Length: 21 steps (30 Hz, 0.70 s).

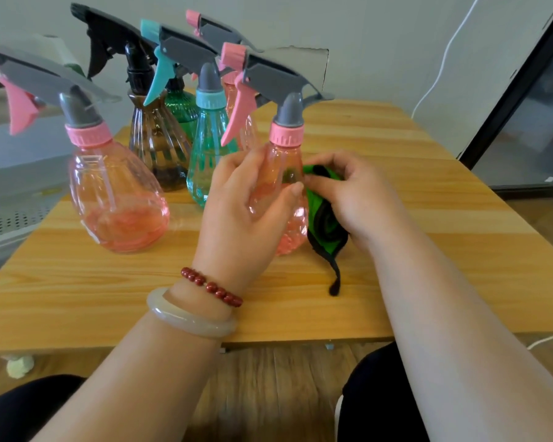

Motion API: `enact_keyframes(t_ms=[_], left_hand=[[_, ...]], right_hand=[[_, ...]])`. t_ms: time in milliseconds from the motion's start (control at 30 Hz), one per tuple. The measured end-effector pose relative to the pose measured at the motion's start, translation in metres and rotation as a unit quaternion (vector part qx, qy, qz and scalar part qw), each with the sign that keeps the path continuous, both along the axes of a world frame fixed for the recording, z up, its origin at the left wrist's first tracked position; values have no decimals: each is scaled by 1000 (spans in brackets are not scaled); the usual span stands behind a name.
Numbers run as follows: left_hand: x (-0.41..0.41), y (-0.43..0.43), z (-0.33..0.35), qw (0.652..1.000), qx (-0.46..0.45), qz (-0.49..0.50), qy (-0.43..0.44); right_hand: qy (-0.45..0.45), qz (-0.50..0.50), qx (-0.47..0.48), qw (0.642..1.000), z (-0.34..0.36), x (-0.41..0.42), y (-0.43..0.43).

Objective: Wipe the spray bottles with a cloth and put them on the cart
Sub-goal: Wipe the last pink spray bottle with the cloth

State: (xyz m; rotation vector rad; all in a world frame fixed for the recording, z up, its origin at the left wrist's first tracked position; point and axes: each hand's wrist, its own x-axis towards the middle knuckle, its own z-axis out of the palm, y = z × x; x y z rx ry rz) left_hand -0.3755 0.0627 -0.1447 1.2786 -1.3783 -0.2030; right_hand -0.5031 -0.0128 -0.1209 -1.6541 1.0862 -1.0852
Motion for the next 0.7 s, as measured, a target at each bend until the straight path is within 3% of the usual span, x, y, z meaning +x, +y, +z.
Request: enact_keyframes(t_ms=[100, 200, 267, 333, 433, 533, 600, 700], left_hand=[[0, 0, -1, 1000, -2, -5, 6], [0, -1, -2, 998, -6, -37, 58], [-2, 0, -2, 997, -8, -42, 61], [-3, 1, -1, 996, -10, -46, 72], [-3, 3, 1, 995, -14, -51, 82], [-1, 2, 1, 998, -9, -48, 44], [1, -2, -1, 999, -5, -32, 21], [-1, -4, -3, 1000, 0, -9, 0]], right_hand=[[-21, -21, -15, 999, 3, -2, 1], [-207, -12, -31, 978, 16, 0, 6], [-270, 27, -26, 962, 19, 3, 7], [-219, 38, -29, 974, 14, 6, 6], [-62, 14, -25, 998, 2, 2, -1], [-36, 20, 0, 999, 0, -2, -2], [-131, 22, 8, 991, 5, 2, 1], [-319, 64, 59, 944, 15, 10, 8]])
